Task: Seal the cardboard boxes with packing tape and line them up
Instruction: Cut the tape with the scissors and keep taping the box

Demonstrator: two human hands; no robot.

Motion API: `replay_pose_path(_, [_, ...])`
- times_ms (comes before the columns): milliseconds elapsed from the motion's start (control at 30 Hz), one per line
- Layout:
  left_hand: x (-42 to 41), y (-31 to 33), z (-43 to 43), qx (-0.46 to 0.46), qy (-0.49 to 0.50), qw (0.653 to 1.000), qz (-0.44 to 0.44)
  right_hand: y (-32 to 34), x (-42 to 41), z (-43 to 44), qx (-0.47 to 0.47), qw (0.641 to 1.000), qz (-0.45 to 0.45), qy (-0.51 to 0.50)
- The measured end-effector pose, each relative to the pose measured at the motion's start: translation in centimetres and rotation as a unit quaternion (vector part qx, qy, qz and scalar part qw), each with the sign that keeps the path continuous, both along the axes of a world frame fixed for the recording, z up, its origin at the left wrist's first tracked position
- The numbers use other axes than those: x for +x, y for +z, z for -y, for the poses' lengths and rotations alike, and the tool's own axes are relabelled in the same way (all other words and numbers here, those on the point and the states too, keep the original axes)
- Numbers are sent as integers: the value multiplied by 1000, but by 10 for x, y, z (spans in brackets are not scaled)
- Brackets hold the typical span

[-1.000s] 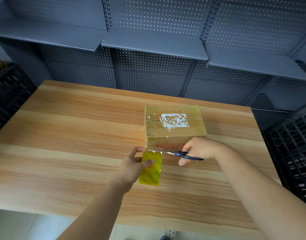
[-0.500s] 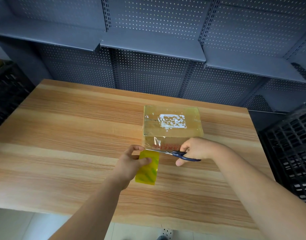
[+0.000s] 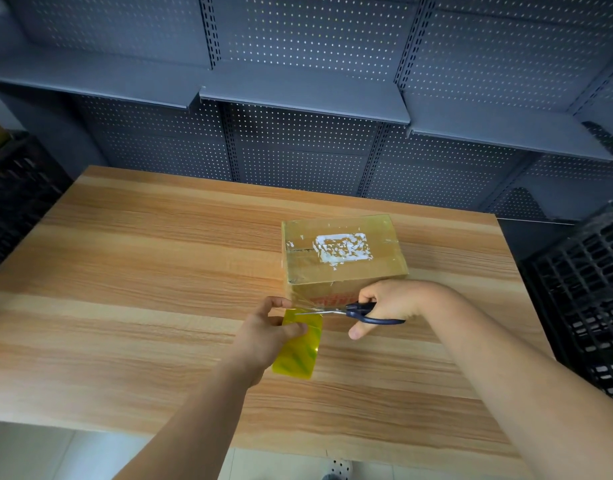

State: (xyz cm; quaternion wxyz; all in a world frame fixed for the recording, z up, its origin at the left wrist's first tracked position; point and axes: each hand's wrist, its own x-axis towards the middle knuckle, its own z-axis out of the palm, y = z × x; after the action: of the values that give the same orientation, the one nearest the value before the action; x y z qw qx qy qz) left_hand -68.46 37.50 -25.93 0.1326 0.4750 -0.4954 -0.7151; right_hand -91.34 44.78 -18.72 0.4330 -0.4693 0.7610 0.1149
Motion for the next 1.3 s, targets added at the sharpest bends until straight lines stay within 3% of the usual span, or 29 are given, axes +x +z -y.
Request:
replay_pose_path(300, [1, 3, -1, -13, -6, 1000, 15, 16, -6, -1, 67, 995, -54, 59])
replay_pose_path(467, [10, 3, 6, 0, -21, 1000, -1, 33, -21, -31, 116, 991, -12, 64])
replay_pose_path(533, [9, 3, 4, 11, -20, 1000, -11, 47, -27, -43, 77, 995, 57, 41])
replay_pose_path(633, [8, 1, -1, 26, -9, 999, -24, 58, -26, -41, -146, 979, 123, -64])
replay_pose_path(733, [5, -1, -3, 34, -1, 999, -31, 36, -2, -10, -366, 919, 3, -149])
replay_pose_path(800, [4, -2, -3, 36, 0, 999, -31, 11, 15, 12, -429, 891, -96, -114])
replay_pose_path(867, [3, -2, -1, 35, 0, 999, -26, -16, 20, 24, -407, 893, -167, -97])
replay_pose_path(1000, [3, -4, 7, 30, 8, 999, -22, -37, 25, 34, -395, 869, -242, -172])
replay_pose_path(1167, [-3, -2, 16, 31, 45, 998, -31, -35, 23, 54, -380, 858, -257, -230])
replay_pose_path(1300, [-2, -3, 21, 24, 39, 999, -24, -31, 17, 59, -323, 893, -226, -219])
